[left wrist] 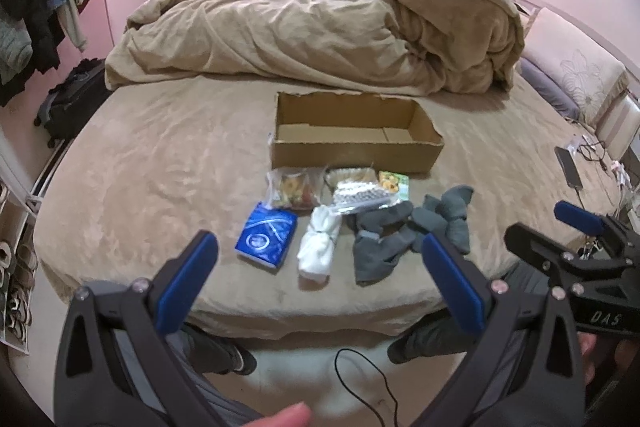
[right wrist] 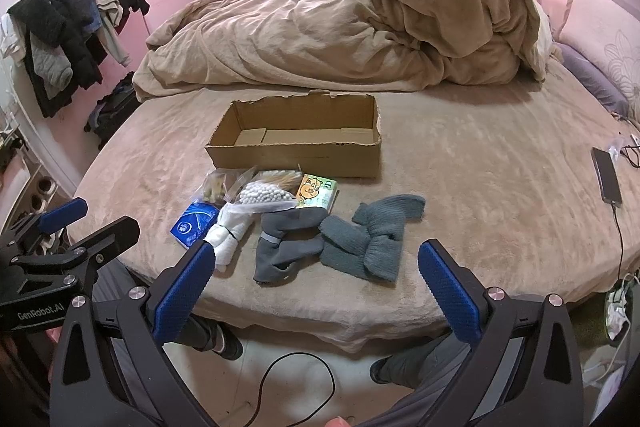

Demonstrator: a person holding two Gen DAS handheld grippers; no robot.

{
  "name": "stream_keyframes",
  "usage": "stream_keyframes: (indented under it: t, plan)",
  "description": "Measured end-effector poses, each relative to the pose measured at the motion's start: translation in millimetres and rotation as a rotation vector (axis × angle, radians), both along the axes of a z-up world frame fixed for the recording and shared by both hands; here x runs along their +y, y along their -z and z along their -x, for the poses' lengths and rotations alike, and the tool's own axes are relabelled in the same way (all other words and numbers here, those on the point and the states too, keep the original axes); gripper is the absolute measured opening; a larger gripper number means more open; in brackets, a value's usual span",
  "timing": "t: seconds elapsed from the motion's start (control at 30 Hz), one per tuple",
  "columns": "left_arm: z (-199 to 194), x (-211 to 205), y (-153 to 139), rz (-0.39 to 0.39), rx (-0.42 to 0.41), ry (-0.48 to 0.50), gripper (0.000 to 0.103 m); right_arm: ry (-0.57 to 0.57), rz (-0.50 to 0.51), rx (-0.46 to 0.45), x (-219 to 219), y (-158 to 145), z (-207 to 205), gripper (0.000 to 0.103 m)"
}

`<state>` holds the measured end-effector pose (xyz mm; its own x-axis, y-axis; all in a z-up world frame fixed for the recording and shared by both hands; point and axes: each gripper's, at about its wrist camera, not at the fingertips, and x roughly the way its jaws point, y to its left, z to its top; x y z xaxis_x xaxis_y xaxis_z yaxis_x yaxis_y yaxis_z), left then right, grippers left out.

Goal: Organize objects

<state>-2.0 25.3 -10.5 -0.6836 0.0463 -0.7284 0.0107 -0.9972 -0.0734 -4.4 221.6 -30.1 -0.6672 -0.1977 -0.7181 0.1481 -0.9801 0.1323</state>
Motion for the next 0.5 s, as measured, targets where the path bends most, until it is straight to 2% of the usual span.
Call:
stream_keyframes:
  t: [0.5]
  plan:
    - [-4.8, -5.5, -8.4, -0.024, 0.016, 0.011, 0.103, -0.001, -0.001, 0.001, -1.4, -0.8, -1.3, 0.103]
